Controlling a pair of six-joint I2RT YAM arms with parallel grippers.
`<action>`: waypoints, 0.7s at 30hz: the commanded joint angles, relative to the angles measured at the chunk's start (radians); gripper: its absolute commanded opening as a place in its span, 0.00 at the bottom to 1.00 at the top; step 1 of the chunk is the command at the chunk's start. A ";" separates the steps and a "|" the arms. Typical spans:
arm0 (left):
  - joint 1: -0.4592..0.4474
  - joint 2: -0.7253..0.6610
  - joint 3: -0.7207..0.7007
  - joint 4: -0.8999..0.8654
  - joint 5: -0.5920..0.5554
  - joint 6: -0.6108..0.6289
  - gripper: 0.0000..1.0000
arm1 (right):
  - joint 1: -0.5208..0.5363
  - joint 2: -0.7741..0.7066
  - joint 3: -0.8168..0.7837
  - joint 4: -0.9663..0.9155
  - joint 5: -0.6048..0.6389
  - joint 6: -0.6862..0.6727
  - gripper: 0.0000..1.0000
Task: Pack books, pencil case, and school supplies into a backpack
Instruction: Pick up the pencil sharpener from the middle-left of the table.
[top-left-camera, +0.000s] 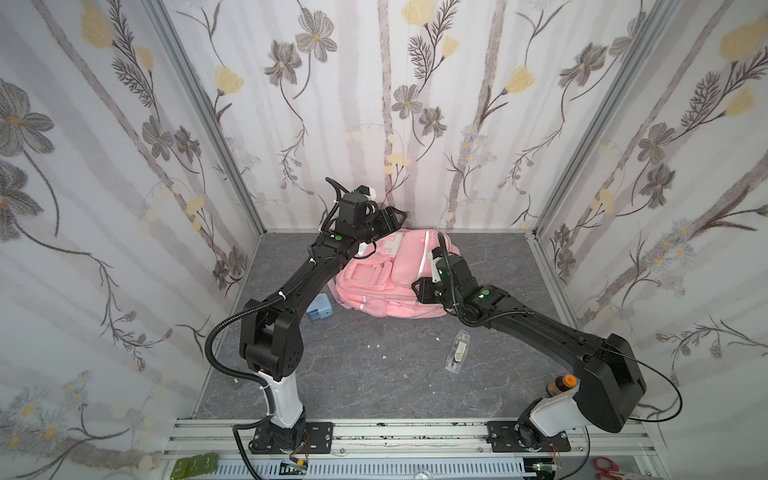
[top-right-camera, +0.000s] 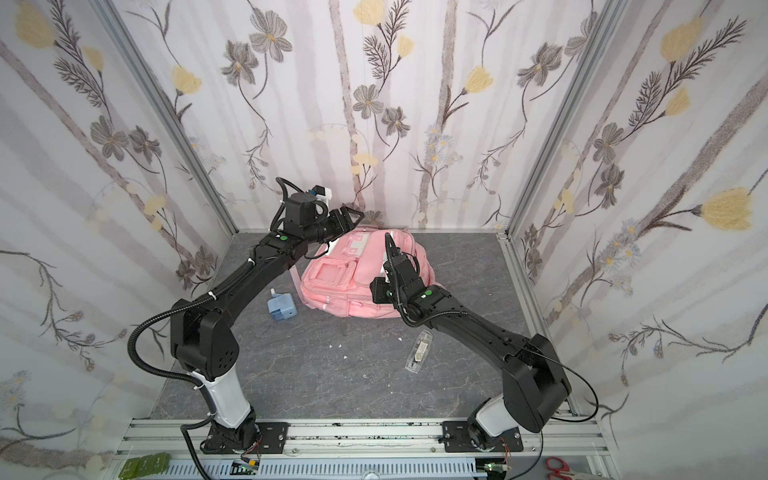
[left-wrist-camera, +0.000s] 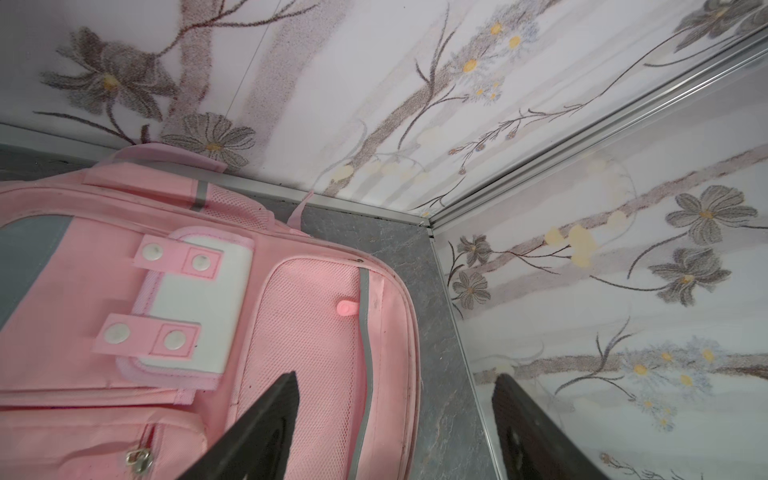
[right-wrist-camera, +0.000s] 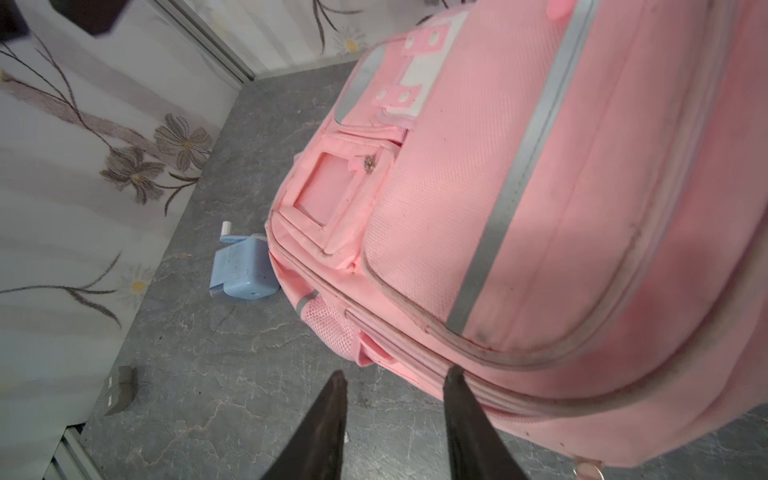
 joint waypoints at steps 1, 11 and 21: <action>0.027 -0.086 -0.054 -0.149 -0.136 0.127 0.77 | 0.046 0.056 0.097 0.043 -0.058 -0.141 0.41; 0.194 -0.554 -0.458 -0.326 -0.459 0.065 0.82 | 0.197 0.390 0.557 -0.054 -0.205 -0.506 0.57; 0.235 -0.895 -0.664 -0.550 -0.661 -0.012 0.90 | 0.205 0.735 1.000 -0.044 -0.235 -0.546 0.94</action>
